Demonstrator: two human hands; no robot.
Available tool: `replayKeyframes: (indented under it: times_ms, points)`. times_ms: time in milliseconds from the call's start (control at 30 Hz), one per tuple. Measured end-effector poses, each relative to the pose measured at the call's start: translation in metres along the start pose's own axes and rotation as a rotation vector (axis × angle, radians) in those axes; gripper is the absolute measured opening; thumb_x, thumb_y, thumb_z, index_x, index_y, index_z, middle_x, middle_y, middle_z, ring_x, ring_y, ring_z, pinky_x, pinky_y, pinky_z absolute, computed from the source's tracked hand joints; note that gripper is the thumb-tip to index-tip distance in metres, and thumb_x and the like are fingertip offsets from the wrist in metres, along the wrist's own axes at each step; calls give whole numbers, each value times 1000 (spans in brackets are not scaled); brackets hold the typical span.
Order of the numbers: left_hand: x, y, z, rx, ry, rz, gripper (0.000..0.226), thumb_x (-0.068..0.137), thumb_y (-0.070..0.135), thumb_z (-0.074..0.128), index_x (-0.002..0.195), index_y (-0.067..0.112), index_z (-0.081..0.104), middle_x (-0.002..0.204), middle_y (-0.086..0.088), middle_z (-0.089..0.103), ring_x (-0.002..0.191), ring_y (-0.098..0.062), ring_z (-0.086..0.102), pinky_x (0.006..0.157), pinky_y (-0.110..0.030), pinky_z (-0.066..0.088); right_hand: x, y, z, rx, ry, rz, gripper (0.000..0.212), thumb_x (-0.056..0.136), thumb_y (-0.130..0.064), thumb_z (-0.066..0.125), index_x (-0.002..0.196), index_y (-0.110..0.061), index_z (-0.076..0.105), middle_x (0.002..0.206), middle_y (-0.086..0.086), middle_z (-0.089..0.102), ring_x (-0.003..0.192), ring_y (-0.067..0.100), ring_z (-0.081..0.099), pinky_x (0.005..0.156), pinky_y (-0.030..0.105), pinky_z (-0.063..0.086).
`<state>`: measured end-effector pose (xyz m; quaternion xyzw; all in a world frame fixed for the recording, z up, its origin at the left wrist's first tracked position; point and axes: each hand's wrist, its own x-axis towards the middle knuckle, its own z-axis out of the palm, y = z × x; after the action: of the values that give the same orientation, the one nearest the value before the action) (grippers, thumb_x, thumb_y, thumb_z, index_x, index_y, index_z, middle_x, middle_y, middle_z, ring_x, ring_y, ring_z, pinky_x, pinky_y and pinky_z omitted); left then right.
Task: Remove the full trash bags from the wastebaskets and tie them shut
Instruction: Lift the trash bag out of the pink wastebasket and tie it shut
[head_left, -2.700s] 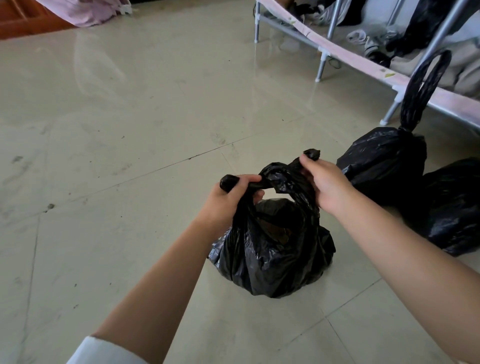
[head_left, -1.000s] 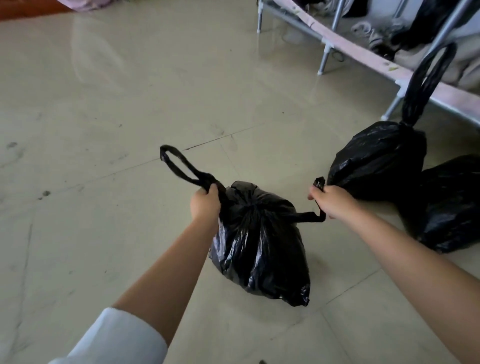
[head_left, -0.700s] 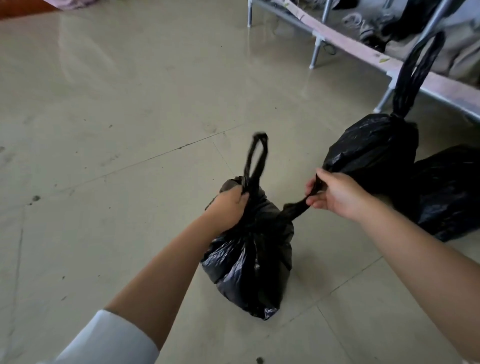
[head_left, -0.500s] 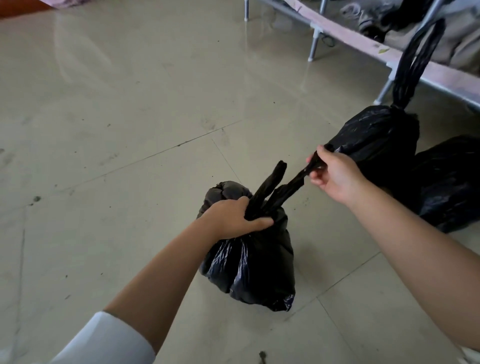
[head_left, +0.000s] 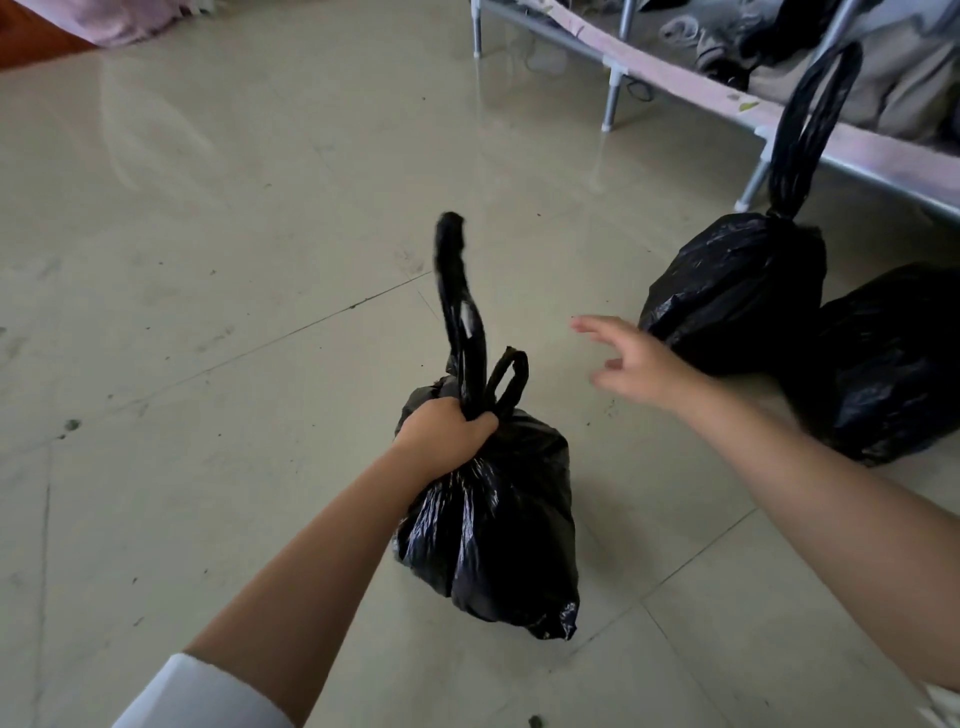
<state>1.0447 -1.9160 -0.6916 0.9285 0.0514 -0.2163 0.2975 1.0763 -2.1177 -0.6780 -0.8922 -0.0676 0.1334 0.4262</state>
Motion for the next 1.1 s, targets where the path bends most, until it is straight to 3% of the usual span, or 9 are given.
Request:
replayKeyframes:
  times_ms: [100, 200, 300, 400, 633, 767, 900, 1000, 1100]
  points:
    - [-5, 3, -5, -61, -28, 65, 36, 91, 30, 52, 116, 6, 61, 113, -15, 64, 112, -28, 56, 94, -30, 43, -4, -11, 19, -679, -188, -257, 71, 84, -9, 56, 145, -25, 23, 158, -1, 3, 147, 21, -2, 116, 34, 15]
    - [-13, 6, -4, -73, -67, 118, 34, 93, 29, 51, 114, 5, 63, 105, -11, 61, 107, -25, 58, 81, -20, 40, -3, -21, 35, -838, -293, -250, 56, 87, -13, 49, 139, -29, 36, 158, -5, 8, 147, 23, -3, 115, 41, 17]
    - [-16, 4, -6, -120, -99, 86, 31, 93, 30, 52, 95, 3, 66, 88, -8, 57, 83, -21, 54, 71, -21, 38, 1, -21, 43, -781, -359, -212, 24, 83, -11, 48, 100, -15, 64, 122, 6, 57, 126, 26, 43, 93, 36, 39]
    - [-16, 1, -11, -155, -171, 45, 34, 94, 30, 49, 63, 14, 51, 61, -2, 47, 55, -14, 44, 49, -21, 37, 0, -24, 35, -534, -283, -60, 23, 82, -3, 44, 63, -16, 44, 62, -2, 44, 77, 23, 47, 53, 19, 30]
    - [-10, -11, -14, -301, -210, 63, 55, 97, 25, 34, 47, 5, 43, 27, 4, 39, 28, -6, 36, 42, -14, 35, 7, -49, 6, -382, -91, 49, 31, 88, 3, 34, 99, 0, 63, 77, 4, 48, 74, 20, 44, 52, 14, 30]
    - [-5, -14, -19, -422, -334, 42, 29, 98, 19, 33, 92, 3, 56, 33, 6, 52, 30, -2, 38, 42, -17, 28, 5, -59, 2, -558, 0, 14, 26, 86, -5, 38, 70, 5, 55, 72, 12, 48, 79, 29, 45, 59, 30, 33]
    - [-4, -24, -21, -636, -373, -5, 25, 100, 21, 36, 105, 3, 53, 39, 6, 58, 32, -2, 37, 50, -21, 27, -11, -74, 9, -864, -251, 17, 56, 84, -58, 44, 53, -12, 37, 60, -1, 39, 63, 23, 44, 47, 23, 25]
    - [-5, -26, -22, -709, -428, -30, 24, 100, 20, 37, 102, 5, 56, 44, 4, 63, 34, -3, 41, 53, -22, 26, -12, -76, 1, -833, -458, 10, 47, 89, -46, 48, 53, -17, 42, 56, -1, 39, 52, 16, 37, 48, 27, 26]
    - [-8, -25, -19, -756, -467, -8, 25, 100, 18, 35, 92, 10, 57, 46, 3, 64, 36, -3, 43, 48, -17, 35, -15, -82, -7, -583, -490, 1, 40, 91, -36, 49, 54, -21, 52, 48, 1, 36, 47, 19, 32, 47, 28, 24]
